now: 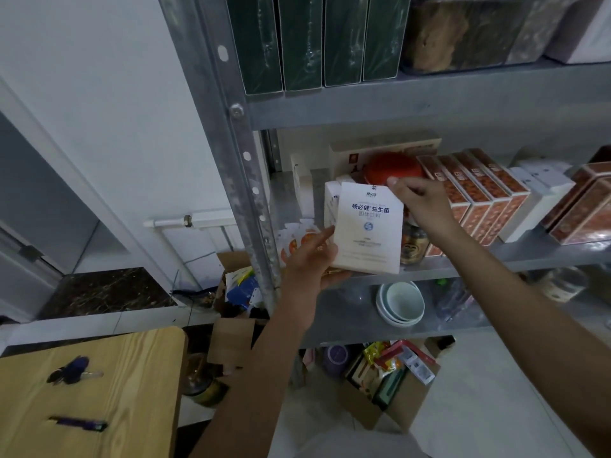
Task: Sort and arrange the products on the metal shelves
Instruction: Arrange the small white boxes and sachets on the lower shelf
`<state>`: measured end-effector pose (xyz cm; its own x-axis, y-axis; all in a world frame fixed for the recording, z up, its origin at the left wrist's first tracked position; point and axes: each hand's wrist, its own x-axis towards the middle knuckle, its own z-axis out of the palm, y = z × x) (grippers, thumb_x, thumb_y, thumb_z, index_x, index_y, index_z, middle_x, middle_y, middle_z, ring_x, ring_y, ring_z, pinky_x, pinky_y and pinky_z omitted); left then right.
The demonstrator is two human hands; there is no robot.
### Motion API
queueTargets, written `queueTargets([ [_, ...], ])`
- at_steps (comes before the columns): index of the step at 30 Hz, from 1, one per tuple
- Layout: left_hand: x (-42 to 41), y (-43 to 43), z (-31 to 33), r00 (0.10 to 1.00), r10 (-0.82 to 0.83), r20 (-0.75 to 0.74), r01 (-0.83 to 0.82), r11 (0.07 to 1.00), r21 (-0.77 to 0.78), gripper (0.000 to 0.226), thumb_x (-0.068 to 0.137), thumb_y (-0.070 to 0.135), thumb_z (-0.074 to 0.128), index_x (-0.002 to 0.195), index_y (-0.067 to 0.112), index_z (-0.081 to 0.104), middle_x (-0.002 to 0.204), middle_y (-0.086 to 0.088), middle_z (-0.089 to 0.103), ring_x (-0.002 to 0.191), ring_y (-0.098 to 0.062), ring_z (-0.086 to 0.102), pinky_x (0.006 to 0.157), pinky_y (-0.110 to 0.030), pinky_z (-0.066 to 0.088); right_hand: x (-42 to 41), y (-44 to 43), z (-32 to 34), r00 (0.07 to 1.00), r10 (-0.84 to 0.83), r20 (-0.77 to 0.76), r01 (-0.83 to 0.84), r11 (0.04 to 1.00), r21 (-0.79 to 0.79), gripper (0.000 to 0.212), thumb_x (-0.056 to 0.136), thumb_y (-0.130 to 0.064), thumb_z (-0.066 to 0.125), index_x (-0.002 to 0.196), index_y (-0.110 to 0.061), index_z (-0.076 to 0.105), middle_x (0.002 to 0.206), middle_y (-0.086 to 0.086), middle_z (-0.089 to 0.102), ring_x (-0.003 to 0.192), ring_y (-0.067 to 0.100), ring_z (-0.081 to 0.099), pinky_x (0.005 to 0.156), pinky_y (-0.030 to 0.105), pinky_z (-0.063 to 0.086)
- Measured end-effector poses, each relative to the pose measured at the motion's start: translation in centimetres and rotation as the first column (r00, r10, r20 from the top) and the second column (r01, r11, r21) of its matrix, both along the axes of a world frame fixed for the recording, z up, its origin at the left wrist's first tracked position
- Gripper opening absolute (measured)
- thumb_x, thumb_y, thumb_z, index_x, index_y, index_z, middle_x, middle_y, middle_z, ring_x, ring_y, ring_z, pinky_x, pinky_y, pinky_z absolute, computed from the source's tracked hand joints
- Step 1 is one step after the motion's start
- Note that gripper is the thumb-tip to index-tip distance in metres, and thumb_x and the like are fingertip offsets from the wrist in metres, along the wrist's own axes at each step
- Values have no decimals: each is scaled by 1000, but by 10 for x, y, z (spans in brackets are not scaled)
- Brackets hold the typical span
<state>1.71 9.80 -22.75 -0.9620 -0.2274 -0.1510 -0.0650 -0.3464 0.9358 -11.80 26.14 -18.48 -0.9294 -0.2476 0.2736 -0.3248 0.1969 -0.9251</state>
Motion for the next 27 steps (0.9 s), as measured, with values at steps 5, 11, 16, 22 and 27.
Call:
queueTargets([
  [5,14,10,-3,1000,-6,-17,6,1000,21,36,95,10,55,131,13,59,113,-8,72,106,-25,68,81,-34,59,20,-2,-4,939,180,295,-58,924,-379,28,90,-38,56,81,-14,67,69,-1,70,63,13,65,59,21,51],
  [11,21,20,-1,993,-106,-49,110,989,100,41,84,21,59,125,15,61,111,-8,72,104,-25,69,82,-33,59,40,2,-21,729,602,325,-169,619,-767,77,63,-69,72,120,-18,69,118,7,69,105,24,66,90,36,55],
  [16,22,23,2,996,-84,-7,84,996,4,30,93,20,57,123,15,62,105,-5,73,99,-23,70,80,-32,60,57,-1,-32,729,600,330,-88,560,-824,80,48,-69,82,110,-19,74,109,8,72,98,26,70,81,38,58],
  [22,29,41,11,968,-172,-185,98,932,-350,60,80,60,66,131,47,38,120,37,50,111,9,54,80,-14,53,64,-12,-27,825,470,315,-64,630,-774,74,61,-63,79,113,-15,57,102,7,70,95,21,69,81,35,57],
  [27,26,36,7,986,-96,-133,32,910,-414,58,81,39,75,133,36,47,128,20,50,120,-5,52,81,-18,56,62,-14,-14,839,318,441,63,749,-660,62,76,-61,65,120,-18,58,99,7,69,93,22,69,77,34,56],
])
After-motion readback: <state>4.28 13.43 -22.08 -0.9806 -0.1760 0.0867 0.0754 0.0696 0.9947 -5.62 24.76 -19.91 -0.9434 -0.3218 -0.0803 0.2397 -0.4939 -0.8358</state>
